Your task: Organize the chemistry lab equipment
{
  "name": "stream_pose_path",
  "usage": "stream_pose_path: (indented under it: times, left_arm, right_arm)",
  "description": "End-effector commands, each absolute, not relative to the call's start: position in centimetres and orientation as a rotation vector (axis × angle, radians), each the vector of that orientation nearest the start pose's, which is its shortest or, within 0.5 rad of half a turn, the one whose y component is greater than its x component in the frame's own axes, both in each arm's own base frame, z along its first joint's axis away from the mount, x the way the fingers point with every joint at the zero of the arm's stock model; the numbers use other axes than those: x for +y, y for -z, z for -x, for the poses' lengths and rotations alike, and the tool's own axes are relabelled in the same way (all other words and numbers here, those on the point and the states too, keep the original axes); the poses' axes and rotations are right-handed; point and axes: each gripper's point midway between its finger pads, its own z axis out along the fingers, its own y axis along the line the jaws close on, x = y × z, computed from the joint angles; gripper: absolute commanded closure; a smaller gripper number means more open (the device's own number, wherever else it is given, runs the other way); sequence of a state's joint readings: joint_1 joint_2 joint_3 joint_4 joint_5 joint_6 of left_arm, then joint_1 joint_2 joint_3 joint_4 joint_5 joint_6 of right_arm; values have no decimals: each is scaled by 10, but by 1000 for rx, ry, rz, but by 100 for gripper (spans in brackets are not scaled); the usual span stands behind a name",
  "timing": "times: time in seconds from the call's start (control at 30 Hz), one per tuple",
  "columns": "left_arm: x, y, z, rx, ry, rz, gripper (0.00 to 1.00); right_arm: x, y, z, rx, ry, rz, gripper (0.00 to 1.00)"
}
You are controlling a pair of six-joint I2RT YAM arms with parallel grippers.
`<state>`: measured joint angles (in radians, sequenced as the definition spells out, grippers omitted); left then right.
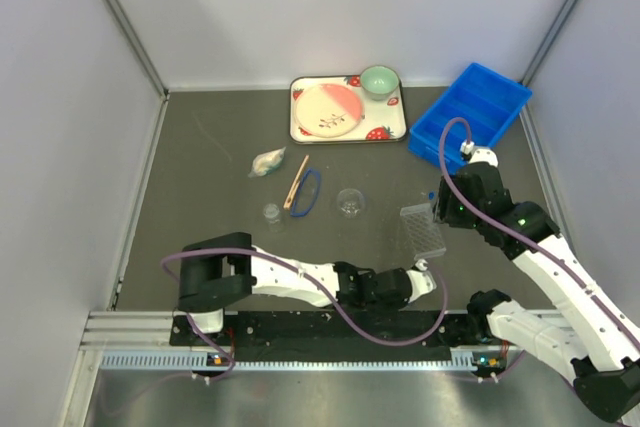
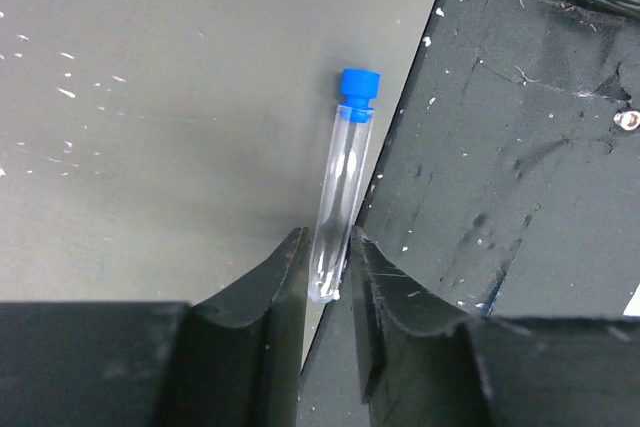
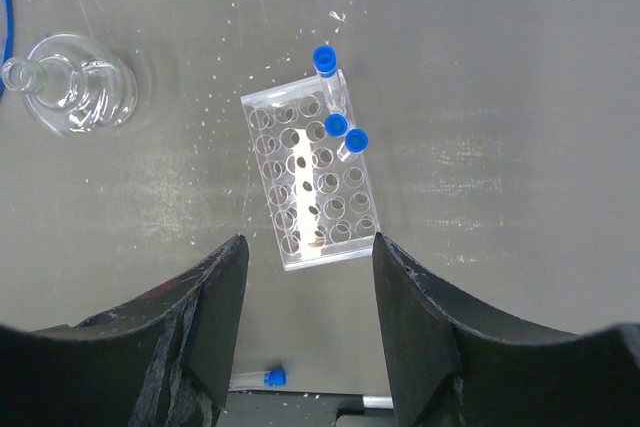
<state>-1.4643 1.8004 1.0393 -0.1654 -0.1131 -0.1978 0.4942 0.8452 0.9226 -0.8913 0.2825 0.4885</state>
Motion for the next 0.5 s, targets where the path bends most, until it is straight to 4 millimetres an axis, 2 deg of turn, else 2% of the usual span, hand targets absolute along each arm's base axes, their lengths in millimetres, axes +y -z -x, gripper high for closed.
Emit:
stream_pose_path:
  times: [0.0, 0.13, 0.27, 0.3, 0.37, 0.4, 0.47]
  left_arm:
    - [-402, 0, -59, 2121, 484, -1505, 75]
    - [-401, -6, -60, 2105, 488, -1510, 100]
    - [-401, -35, -66, 2056, 479, -1500, 100]
    - [-401, -51, -68, 2038, 493, -1479, 100]
    - [-401, -70, -71, 2020, 523, -1458, 100]
    - [-398, -89, -70, 2003, 559, -1443, 100]
    - [-393, -108, -74, 1990, 591, -1413, 100]
  right_arm:
    - [83, -189, -222, 2311, -157, -125, 47]
    - [83, -189, -222, 2309, -158, -122, 48]
    - [82, -193, -224, 2297, -154, -135, 48]
    - [82, -195, -225, 2290, -156, -143, 48]
    - [81, -197, -226, 2284, -152, -145, 48]
    - [81, -200, -228, 2275, -155, -151, 48]
    - [82, -204, -229, 2268, -161, -151, 48]
